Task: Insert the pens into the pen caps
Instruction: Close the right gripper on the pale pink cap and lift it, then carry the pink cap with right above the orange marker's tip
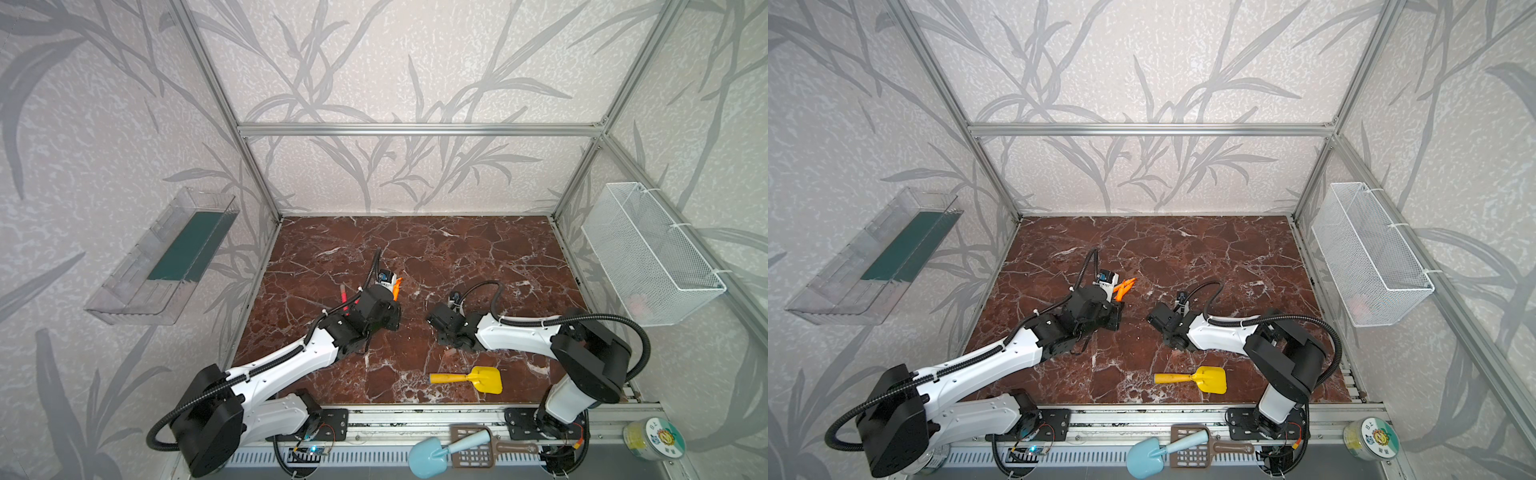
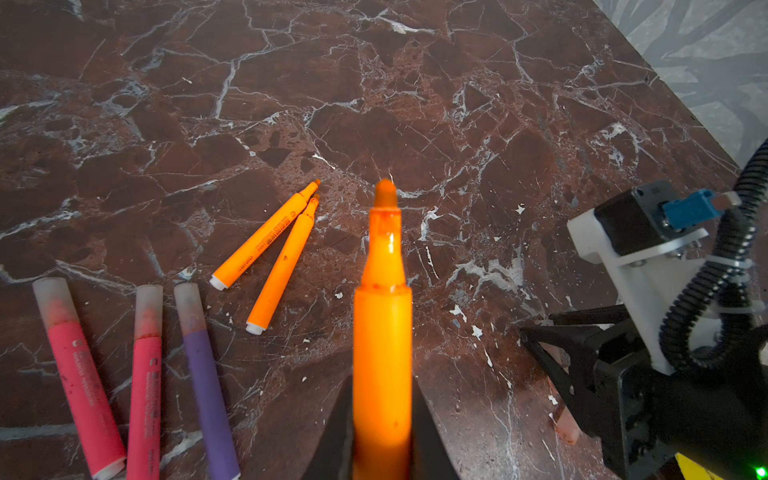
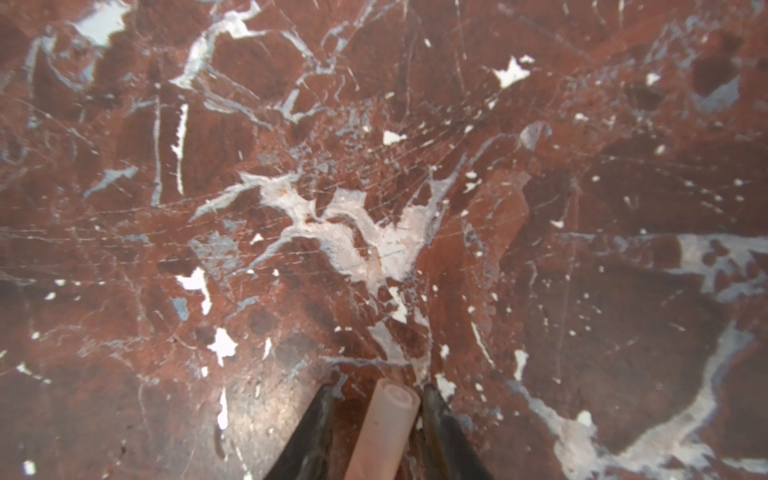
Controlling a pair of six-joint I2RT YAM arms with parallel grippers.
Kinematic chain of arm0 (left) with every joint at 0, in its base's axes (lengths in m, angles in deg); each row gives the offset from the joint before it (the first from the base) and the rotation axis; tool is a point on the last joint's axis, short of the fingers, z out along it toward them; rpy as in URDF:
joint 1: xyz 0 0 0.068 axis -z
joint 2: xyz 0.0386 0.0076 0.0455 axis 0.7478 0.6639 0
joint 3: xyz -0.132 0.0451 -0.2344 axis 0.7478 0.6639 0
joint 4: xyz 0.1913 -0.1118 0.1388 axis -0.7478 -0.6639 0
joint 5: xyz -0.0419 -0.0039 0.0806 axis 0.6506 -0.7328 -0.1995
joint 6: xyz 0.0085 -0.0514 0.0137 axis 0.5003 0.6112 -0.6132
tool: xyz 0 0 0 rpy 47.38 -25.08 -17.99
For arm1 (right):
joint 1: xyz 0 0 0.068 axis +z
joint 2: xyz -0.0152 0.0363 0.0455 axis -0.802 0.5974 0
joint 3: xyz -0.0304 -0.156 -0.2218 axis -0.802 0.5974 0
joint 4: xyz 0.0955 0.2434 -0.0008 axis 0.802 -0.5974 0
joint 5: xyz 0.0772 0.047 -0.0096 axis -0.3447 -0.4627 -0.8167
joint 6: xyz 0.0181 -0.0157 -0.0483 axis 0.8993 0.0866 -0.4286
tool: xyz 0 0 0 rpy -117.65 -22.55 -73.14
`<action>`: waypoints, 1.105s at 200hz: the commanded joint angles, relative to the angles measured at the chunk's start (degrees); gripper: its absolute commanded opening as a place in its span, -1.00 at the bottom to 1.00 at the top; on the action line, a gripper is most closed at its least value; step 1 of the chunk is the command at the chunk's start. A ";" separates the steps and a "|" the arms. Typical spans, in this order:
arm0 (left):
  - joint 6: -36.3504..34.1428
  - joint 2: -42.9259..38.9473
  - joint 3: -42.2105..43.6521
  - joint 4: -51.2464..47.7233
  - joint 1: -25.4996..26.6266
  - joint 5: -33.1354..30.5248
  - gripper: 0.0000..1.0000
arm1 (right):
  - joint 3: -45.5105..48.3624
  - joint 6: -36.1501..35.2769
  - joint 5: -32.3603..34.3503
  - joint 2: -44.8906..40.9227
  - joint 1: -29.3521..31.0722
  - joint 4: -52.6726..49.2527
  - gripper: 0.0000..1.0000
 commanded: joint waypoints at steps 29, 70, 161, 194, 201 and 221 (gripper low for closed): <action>0.35 -0.39 -0.07 0.34 0.07 -0.18 -1.00 | -1.17 0.60 1.55 1.58 0.31 -2.21 -0.53; 0.33 -0.71 0.09 0.43 0.12 0.00 -1.00 | -1.04 0.91 1.78 1.33 0.34 -2.04 -0.66; -0.57 -4.19 2.79 5.85 0.22 7.90 -1.00 | -0.73 -0.38 4.55 -9.62 0.31 -1.87 -0.73; -0.75 -5.80 3.89 7.76 0.31 10.48 -1.00 | 0.16 -1.34 5.34 -16.55 0.31 -0.09 -0.73; -0.75 -5.89 4.12 8.30 0.32 11.13 -1.00 | 0.66 -1.62 5.34 -17.86 0.31 0.95 -0.73; -0.92 -5.76 4.04 8.90 0.35 13.41 -1.00 | 2.65 -2.06 5.36 -22.33 0.31 5.40 -0.74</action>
